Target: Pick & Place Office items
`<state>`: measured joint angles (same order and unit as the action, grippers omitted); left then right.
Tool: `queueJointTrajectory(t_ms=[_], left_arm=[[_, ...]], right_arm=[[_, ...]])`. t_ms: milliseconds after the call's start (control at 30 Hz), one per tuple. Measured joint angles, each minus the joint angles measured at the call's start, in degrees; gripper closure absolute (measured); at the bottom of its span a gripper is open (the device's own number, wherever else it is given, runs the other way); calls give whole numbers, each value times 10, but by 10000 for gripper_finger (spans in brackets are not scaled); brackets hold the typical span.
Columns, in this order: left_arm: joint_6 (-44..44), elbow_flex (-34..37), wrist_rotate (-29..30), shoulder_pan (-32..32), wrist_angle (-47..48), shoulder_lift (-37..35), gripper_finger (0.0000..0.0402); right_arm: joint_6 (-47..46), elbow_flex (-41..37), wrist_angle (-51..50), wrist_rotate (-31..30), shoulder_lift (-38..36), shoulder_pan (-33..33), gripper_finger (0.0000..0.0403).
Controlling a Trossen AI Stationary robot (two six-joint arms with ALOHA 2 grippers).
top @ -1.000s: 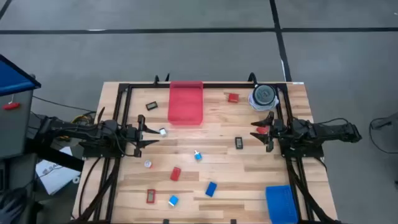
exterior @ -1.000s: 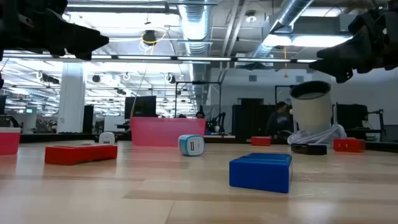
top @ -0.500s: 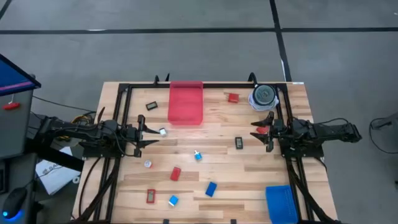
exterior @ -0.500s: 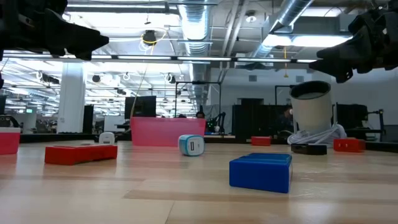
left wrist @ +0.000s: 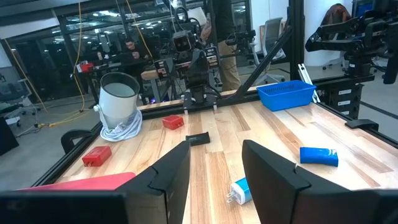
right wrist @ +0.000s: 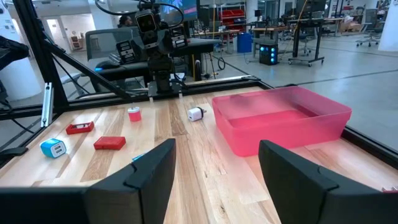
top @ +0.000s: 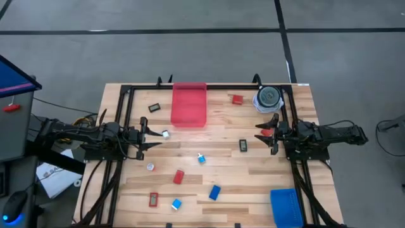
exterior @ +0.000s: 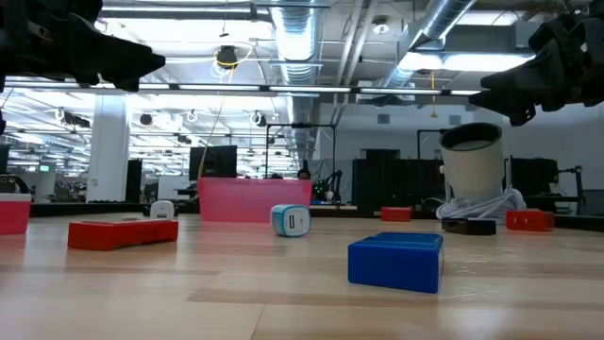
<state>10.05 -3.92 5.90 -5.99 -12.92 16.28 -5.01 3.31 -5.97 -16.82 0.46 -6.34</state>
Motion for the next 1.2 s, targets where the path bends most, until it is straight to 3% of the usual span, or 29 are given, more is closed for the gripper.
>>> queueJointTrajectory(t_ms=[267, 400, 500, 667, 767, 1067, 1100, 1200], left_arm=[[0, 0, 4, 0, -3, 0, 260], [-12, 1, 47, 0, -53, 7, 260], [-130, 1, 21, -1, -89, 7, 259], [-415, 1, 15, -1, -174, 7, 260], [-515, 0, 14, -1, -201, 6, 260], [-575, 0, 13, -1, -239, 7, 259], [-575, 0, 13, -1, -240, 7, 260], [-550, 0, 22, 0, -237, 10, 260]], right_arm=[[0, 0, 0, 0, 0, 0, 180], [0, 0, 0, 0, 0, 0, 180], [0, 0, 0, 0, 0, 0, 180], [0, 0, 0, 0, 0, 0, 180], [0, 0, 0, 0, 0, 0, 180], [0, 0, 0, 0, 0, 0, 180], [13, 0, 0, -1, 0, 0, 180], [165, 0, 4, -25, 0, 5, 180]])
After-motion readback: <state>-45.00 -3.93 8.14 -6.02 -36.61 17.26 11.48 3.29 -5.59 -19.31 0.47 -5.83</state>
